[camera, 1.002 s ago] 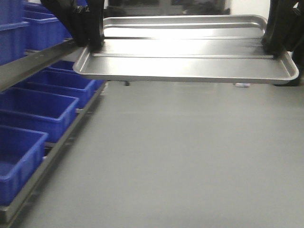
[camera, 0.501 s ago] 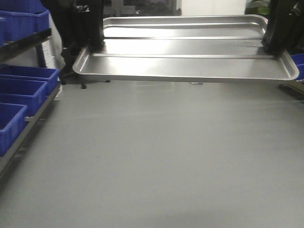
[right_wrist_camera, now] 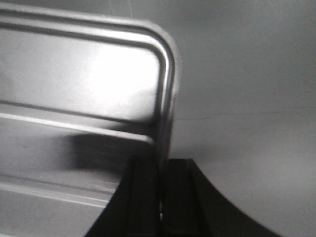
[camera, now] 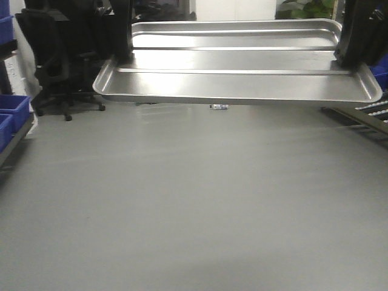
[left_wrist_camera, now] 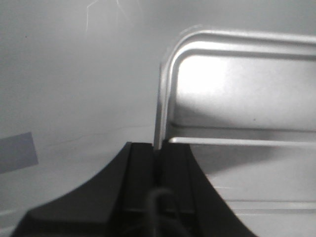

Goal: Grab silver tray and place in blue box
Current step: 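Hold the tray level in both grippers while the base turns away, then keep holding the tray with both grippers while driving toward the bin shelf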

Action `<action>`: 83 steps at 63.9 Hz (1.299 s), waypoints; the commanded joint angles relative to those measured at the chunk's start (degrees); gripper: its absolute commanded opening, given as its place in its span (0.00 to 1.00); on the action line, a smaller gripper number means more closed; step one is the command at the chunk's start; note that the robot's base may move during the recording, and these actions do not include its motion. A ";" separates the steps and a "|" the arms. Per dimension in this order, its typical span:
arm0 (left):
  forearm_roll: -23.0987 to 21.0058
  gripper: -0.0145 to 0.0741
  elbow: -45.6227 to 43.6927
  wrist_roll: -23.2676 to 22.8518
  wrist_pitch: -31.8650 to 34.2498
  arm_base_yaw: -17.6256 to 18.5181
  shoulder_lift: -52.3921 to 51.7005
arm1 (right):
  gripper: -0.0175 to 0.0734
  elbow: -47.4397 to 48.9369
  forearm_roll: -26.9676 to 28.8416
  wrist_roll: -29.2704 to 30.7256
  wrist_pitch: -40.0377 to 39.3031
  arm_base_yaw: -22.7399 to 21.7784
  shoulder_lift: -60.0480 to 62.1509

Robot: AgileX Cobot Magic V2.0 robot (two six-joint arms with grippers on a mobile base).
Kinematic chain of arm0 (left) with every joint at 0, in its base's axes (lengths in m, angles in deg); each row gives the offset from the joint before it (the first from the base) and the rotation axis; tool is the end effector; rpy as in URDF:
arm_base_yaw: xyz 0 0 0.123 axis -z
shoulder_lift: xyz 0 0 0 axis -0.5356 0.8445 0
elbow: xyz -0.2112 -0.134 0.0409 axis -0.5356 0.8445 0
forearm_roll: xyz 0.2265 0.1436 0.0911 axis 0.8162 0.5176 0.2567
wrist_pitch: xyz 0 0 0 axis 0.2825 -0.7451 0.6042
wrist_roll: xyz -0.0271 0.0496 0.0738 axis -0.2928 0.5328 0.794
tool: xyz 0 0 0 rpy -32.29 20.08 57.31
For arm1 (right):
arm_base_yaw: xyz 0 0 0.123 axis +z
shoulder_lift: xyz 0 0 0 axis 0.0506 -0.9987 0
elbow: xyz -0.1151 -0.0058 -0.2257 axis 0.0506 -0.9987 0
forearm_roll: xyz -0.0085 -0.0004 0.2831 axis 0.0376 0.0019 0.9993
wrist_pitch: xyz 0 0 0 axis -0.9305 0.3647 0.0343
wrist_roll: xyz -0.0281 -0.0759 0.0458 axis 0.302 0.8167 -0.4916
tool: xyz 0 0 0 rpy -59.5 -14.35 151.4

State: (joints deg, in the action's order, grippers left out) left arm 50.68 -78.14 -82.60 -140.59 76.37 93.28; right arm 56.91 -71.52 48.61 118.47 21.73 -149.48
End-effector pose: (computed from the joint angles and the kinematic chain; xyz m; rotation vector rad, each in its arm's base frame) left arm 0.2835 -0.2495 0.3059 0.1145 2.6708 -0.2017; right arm 0.2867 0.1229 0.2902 0.0126 2.6512 0.1726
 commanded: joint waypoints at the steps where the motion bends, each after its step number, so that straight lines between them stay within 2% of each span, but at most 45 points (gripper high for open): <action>1: 3.21 0.05 -1.87 -0.29 0.56 -0.02 -2.82 | 0.26 1.71 -2.76 0.95 -0.07 -0.32 1.82; 83: 3.21 0.05 -1.87 -0.29 0.64 -0.02 -2.74 | 0.26 1.71 -2.76 0.95 -0.07 -0.32 1.82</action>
State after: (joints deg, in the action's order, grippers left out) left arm 50.68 -78.14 -82.60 -140.59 76.37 93.39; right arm 56.91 -71.52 48.61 118.47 21.73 -149.48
